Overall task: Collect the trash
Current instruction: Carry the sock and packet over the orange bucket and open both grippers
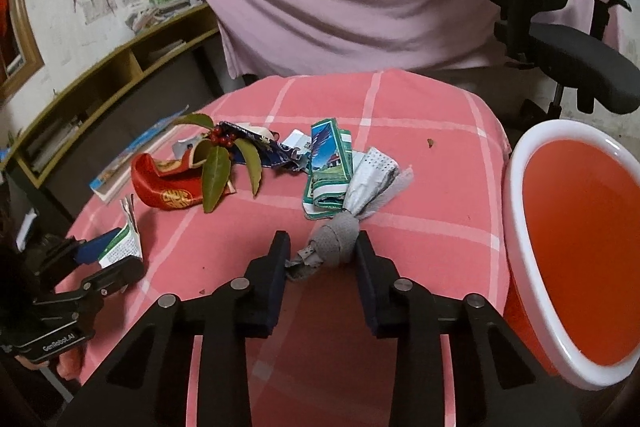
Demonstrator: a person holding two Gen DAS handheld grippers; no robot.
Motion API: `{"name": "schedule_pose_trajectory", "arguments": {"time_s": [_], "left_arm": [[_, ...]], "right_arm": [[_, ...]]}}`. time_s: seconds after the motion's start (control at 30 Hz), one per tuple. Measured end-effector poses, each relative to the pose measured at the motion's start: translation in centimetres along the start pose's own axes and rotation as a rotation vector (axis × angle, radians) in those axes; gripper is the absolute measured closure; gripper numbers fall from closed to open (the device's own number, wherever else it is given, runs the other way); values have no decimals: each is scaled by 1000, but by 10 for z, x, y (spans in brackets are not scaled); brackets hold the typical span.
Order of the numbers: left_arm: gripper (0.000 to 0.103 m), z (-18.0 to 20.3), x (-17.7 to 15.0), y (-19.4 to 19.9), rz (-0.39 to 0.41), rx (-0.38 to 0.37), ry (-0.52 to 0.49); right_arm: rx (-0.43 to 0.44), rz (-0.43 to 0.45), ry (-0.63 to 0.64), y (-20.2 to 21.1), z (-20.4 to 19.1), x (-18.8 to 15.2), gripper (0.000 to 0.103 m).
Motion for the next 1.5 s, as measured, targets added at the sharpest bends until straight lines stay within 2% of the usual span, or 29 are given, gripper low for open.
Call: {"name": "schedule_pose_trajectory", "arguments": {"time_s": [0.17, 0.33, 0.43, 0.53, 0.63, 0.73, 0.93, 1.13, 1.37, 1.5], "left_arm": [[59, 1, 5, 18, 80, -43, 60], [59, 17, 22, 32, 148, -133, 136], [59, 37, 36, 36, 176, -154, 103], [59, 64, 52, 35, 193, -193, 68], [59, 95, 64, 29, 191, -232, 26], [59, 125, 71, 16, 162, -271, -12], [59, 176, 70, -24, 67, -326, -26], [59, 219, 67, -65, -40, -347, -25], [59, 250, 50, -113, -184, -319, -38], [59, 257, 35, -130, -248, -294, -51]], "right_arm": [[0, 41, -12, 11, -2, -5, 77], [-22, 168, -52, 36, 6, 0, 78], [-66, 279, -65, 60, 13, 6, 78], [-151, 362, -45, 83, 21, 11, 78], [-215, 445, -69, 107, 39, 17, 77], [-281, 490, -102, 124, 60, 15, 77], [-366, 480, -247, 134, 118, -1, 76], [-423, 426, -329, 137, 160, -21, 75], [-423, 321, -422, 130, 190, -53, 74], [-411, 289, -466, 127, 197, -65, 73]]}}
Point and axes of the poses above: each gripper's, at about its wrist camera, not at the fingertips, and y roughly against the way its jaws point, z to its right, x to its top, the point moved 10 cm from there along -y, roughly the way its jaws point, and after that the axes turned 14 degrees about y, right-handed, at the moved point
